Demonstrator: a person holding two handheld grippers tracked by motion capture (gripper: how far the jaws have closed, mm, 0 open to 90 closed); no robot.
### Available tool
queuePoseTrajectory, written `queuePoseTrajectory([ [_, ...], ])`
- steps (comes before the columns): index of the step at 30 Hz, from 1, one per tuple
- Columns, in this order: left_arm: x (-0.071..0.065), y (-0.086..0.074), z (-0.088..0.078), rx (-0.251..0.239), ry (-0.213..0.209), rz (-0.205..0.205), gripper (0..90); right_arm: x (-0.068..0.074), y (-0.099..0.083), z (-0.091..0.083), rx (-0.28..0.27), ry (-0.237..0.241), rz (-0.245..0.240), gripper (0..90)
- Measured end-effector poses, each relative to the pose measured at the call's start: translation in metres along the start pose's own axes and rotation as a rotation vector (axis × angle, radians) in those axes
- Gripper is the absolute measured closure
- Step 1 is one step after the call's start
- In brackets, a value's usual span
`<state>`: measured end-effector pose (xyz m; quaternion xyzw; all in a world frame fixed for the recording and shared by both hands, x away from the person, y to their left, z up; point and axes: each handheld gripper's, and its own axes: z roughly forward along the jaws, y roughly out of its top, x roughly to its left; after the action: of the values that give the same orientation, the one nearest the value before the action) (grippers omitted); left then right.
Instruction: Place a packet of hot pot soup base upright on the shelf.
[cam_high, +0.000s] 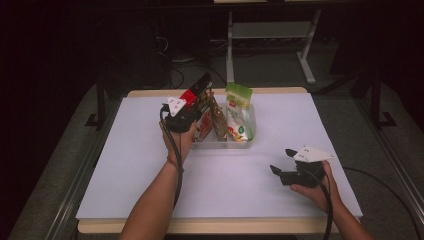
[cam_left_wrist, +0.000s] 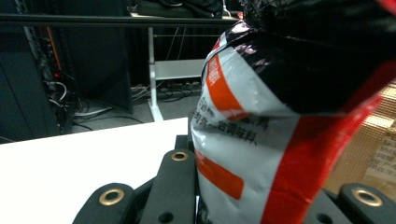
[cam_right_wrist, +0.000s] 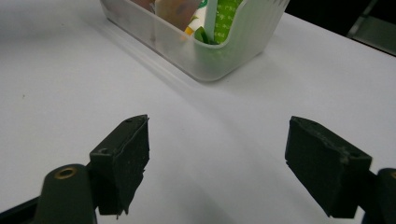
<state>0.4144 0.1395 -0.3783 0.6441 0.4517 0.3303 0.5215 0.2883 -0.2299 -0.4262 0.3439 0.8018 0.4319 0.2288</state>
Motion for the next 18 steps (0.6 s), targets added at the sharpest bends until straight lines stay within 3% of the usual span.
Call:
queuePoseTrajectory([
  [18, 0.0033, 0.0041, -0.002, 0.042, -0.045, 0.031, 79.0, 0.0014, 0.0004, 0.0004, 0.005, 0.005, -0.01, 21.2],
])
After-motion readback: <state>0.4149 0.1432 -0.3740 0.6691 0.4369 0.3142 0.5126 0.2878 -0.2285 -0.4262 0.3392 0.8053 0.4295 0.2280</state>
